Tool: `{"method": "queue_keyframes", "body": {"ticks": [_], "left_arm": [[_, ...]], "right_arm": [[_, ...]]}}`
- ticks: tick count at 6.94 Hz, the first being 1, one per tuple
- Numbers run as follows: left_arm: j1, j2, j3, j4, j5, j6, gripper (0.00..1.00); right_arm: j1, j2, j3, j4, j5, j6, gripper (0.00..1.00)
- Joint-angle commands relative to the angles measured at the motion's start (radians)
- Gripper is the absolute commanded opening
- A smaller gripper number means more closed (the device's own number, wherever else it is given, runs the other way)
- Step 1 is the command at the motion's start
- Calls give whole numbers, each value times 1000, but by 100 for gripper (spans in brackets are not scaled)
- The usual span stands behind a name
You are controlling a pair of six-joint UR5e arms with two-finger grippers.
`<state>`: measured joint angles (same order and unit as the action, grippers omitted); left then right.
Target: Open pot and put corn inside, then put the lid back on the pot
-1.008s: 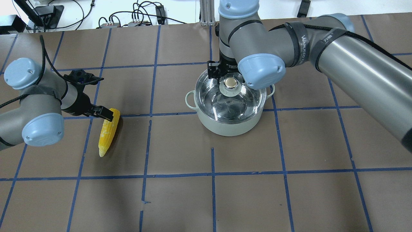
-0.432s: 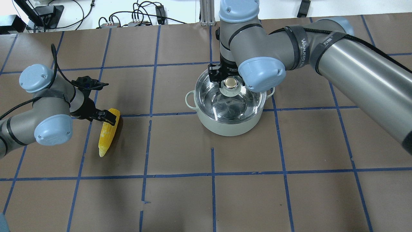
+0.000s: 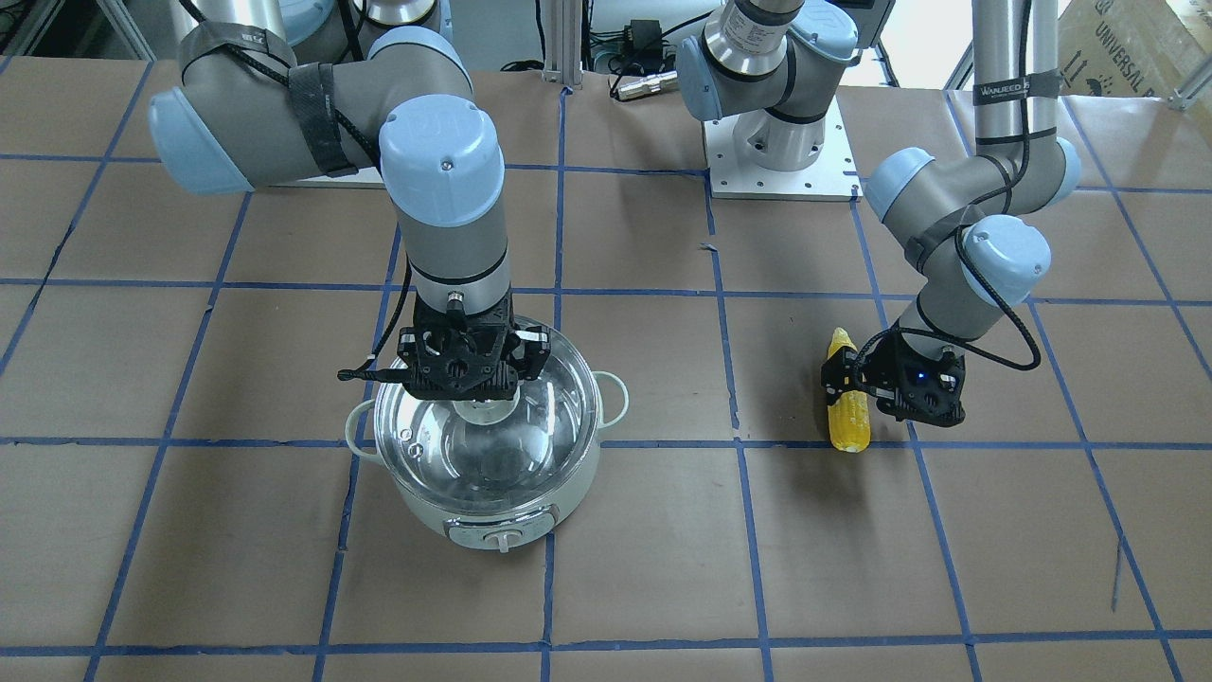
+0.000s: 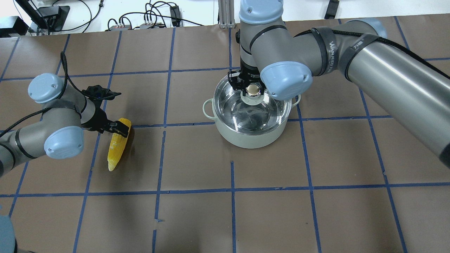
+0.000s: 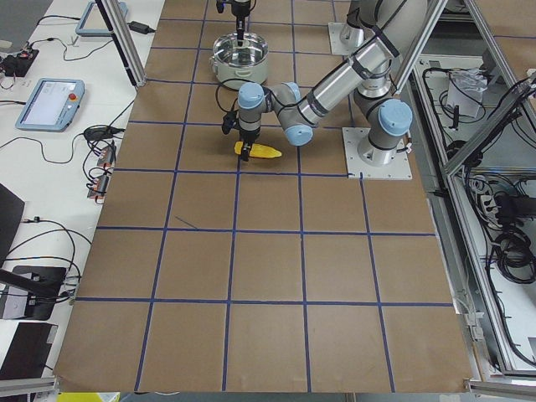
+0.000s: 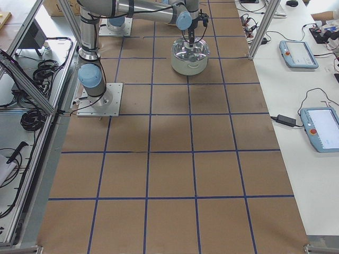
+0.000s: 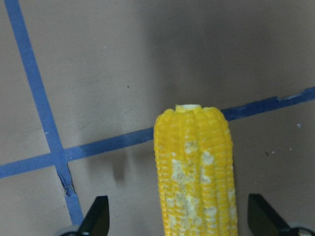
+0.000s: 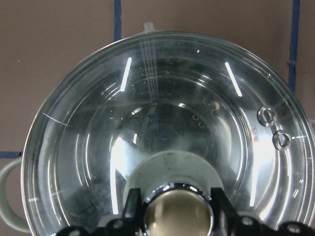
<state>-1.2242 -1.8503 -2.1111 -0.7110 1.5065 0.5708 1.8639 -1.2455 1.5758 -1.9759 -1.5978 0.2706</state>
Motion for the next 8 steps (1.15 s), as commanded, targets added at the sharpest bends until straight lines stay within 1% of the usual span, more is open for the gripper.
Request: {"method": "queue_keyframes", "body": {"ticks": [1,2,3,4,5,6,7,8], "left_arm": [[0,-9,0,19,1,-2,75],[0,-6,2,19,3,-3,50],[0,-4,2,19,3,-3,34],[-1,-7,0,19,3,-9,29],[-1,2,3,19,7,-20,21],[-6,14,8,18,45,-40,18],[-21,28,23,12,58,-121,18],[-35,48,40,-26,82,-179,18]], "right_arm": [[0,-2,-3,3,-1,4,40],[0,-3,-16,17,-2,4,39],[0,-12,-49,47,-1,4,40],[-2,-20,-124,145,-2,-5,40],[-20,-43,-198,245,-5,-46,40],[-78,-72,-220,311,-5,-145,41],[-176,-130,-218,389,1,-196,41],[-254,-187,-218,495,4,-265,41]]}}
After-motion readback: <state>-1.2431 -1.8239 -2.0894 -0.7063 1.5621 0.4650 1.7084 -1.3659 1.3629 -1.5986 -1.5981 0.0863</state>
